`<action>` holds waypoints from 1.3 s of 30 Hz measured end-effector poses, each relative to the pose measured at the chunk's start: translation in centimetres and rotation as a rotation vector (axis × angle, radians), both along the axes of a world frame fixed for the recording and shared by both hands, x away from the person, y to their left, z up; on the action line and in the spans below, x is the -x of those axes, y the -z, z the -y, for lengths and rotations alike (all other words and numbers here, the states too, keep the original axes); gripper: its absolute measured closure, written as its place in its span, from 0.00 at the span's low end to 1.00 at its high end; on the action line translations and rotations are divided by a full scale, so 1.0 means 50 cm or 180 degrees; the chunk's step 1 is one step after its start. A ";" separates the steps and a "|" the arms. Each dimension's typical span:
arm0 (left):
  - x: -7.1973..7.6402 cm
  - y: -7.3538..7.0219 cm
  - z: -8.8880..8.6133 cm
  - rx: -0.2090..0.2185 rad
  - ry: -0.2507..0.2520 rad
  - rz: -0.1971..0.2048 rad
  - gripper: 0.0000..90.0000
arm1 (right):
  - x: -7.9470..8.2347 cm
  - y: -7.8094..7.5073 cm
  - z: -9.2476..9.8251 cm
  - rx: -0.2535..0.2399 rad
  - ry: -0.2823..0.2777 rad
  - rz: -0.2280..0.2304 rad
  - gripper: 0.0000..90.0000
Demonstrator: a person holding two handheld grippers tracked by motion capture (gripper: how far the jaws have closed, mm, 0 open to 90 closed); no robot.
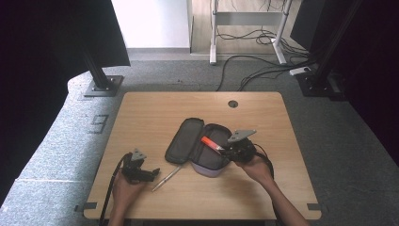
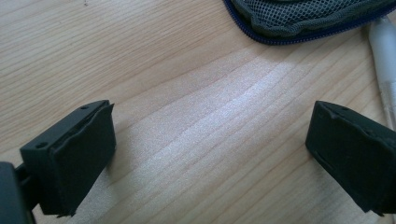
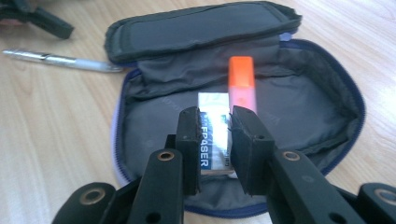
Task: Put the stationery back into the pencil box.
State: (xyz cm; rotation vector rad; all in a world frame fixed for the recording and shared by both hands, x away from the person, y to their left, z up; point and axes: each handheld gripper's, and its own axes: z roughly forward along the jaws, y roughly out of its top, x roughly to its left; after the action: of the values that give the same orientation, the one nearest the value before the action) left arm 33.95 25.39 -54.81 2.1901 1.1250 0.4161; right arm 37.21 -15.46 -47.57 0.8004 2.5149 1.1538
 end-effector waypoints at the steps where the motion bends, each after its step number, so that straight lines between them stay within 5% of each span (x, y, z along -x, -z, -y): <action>1: 0.000 0.000 0.000 0.0001 -0.0001 0.0001 0.02 | -0.004 0.000 0.001 0.0004 0.0016 0.0000 0.80; 39: 0.000 0.000 0.000 -0.0002 0.0002 -0.0002 0.02 | -0.124 0.017 -0.026 0.0131 0.0387 0.0074 0.80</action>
State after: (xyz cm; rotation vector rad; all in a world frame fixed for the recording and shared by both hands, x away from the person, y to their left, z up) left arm 33.95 25.40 -54.80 2.1911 1.1245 0.4156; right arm 43.42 -14.16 -48.42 0.9100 2.4260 1.0622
